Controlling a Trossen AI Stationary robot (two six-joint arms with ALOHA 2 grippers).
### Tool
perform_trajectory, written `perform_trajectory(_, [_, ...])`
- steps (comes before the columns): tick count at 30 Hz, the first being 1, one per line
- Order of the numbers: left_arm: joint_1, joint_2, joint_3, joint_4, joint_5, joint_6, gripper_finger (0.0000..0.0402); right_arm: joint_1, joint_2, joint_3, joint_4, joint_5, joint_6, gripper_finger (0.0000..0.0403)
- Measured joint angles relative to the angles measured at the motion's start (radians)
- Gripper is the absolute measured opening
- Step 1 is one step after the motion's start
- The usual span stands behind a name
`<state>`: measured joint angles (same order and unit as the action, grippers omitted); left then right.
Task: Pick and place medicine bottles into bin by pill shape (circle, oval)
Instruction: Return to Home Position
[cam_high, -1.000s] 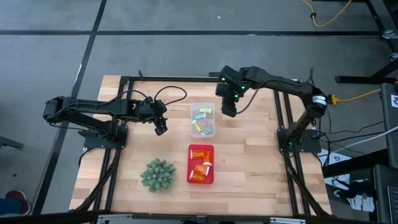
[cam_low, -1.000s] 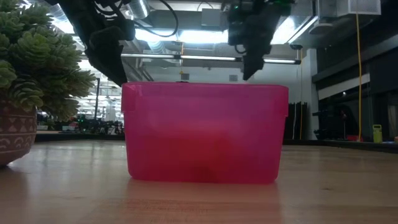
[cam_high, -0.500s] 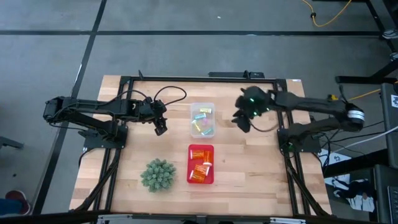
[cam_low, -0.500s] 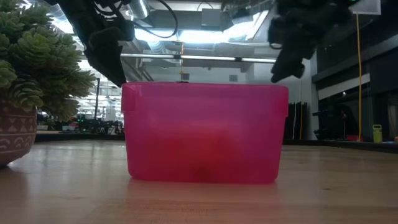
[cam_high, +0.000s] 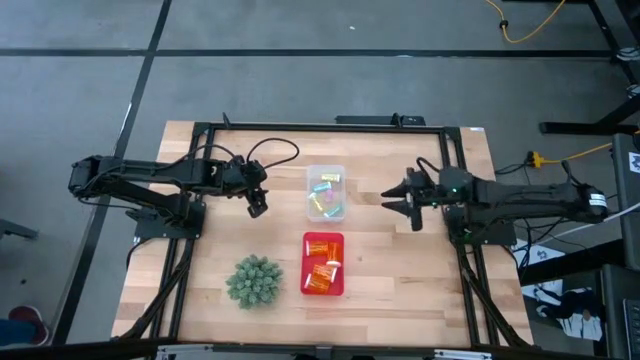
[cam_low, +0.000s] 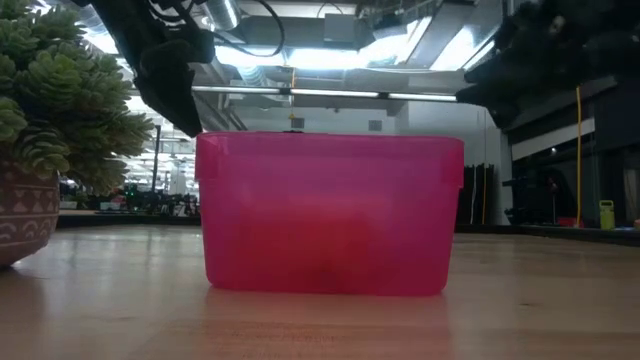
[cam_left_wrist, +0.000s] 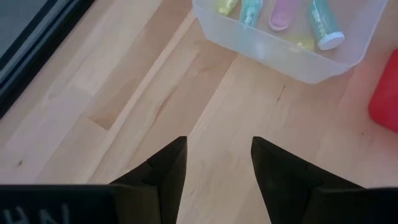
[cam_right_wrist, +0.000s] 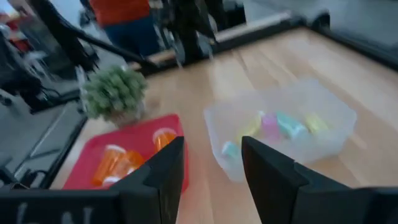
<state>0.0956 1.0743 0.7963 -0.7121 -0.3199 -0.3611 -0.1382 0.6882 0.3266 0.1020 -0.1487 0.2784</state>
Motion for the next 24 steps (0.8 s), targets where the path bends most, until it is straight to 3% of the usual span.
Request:
perform_trajectory(11, [0.0, -0.232, -0.018, 0.033, 0.04, 0.023, 0.0173, 0.052, -0.246, -0.311, 0.389, 0.0, -0.081, 0.0162])
perform_trajectory(17, [-0.001, -0.448, -0.168, 0.255, 0.109, 0.075, 0.0173, 0.053, -0.324, -0.318, 0.356, 0.009, -0.078, 0.0162])
perform_trajectory(24, [-0.001, -0.689, -0.386, 0.461, 0.109, 0.106, 0.0173, 0.053, -0.342, -0.317, 0.328, 0.009, -0.074, 0.0162])
